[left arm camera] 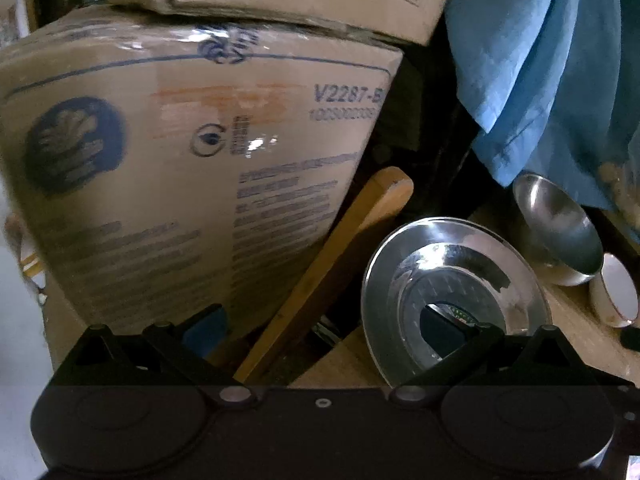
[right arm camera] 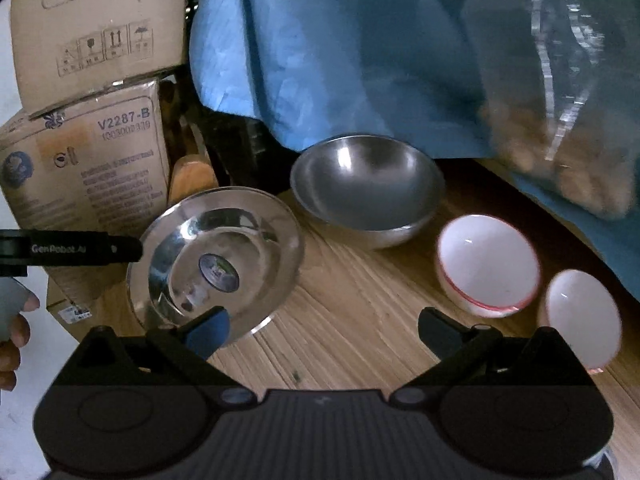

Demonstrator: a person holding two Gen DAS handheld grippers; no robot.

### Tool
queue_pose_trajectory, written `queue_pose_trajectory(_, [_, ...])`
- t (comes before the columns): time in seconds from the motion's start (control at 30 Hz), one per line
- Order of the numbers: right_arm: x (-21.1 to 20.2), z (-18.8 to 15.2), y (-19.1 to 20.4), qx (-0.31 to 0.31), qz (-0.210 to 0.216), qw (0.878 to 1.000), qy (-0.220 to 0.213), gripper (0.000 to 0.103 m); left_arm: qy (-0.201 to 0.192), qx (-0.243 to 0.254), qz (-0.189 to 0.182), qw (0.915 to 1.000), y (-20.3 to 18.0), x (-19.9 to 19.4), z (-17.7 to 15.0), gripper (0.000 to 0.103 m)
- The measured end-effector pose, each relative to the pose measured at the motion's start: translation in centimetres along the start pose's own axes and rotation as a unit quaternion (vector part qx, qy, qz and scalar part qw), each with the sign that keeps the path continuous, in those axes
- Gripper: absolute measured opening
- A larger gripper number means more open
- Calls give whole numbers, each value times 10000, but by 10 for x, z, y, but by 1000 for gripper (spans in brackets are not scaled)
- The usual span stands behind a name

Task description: Organize plates and bowls

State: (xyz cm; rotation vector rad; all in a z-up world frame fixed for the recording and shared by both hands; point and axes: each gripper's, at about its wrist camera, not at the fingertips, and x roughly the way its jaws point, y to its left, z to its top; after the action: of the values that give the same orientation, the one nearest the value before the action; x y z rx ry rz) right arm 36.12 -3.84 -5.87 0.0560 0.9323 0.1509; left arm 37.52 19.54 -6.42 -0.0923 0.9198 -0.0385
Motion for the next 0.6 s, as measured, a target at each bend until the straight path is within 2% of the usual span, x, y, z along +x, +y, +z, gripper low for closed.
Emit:
queue_pose_trajectory(0.1, [12, 3, 5, 22, 32, 10000, 58, 102, 79, 150, -11, 9999, -1, 8, 2, 102])
queue_pose_trajectory(0.2, [20, 4, 9, 100, 84, 9999, 72, 98, 136, 234, -58, 9996, -1, 14, 4, 102])
queue_pose_trajectory(0.33, [28, 6, 12, 150, 148, 9997, 126, 84, 172, 374, -128, 9991, -5, 17, 6, 98])
queue_pose_trajectory(0.53, [34, 5, 13, 207, 200, 9994, 215, 70, 241, 516, -235, 9981, -12, 19, 8, 85])
queue_pose_trajectory(0.6, [35, 4, 13, 215, 215, 9992, 241, 65, 280, 533, -314, 9977, -14, 21, 8, 77])
